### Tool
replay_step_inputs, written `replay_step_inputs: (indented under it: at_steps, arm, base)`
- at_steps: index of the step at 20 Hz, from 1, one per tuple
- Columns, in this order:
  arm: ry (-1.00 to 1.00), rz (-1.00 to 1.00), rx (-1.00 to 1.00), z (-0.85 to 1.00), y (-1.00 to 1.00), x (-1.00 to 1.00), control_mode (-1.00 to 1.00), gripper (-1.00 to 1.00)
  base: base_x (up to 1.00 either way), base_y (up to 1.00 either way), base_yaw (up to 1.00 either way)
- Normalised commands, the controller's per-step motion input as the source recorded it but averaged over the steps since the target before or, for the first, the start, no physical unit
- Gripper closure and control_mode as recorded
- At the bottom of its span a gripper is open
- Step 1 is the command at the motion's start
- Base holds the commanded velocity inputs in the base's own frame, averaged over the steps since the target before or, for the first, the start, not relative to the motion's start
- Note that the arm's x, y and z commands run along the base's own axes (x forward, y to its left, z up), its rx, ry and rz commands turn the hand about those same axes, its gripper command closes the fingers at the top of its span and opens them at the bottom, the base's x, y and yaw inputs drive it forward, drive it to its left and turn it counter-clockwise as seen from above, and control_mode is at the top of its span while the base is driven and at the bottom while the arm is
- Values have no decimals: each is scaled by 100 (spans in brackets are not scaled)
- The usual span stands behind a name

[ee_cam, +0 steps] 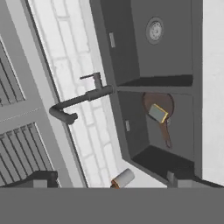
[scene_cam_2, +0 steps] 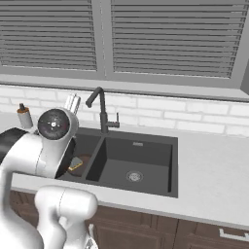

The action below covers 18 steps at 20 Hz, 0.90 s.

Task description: Pick the pan and sponge and place them into the sink. Then turn on the water.

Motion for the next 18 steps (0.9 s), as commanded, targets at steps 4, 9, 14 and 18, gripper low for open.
replay_step_inputs:
  at_steps: [4,9,14,18]
  arm:
    - [0,-10,24,-13,-61,0,-100,-100]
    - [0,-5,25,-12,-65,3,-100,-100]
    - [5,-2,27,-9,-55,23,-100,-100]
    - [13,0,32,-11,-52,40,-100,-100]
  base:
    - [0,0,0]
    - [0,0,0]
    - [0,0,0]
    - [0,0,0]
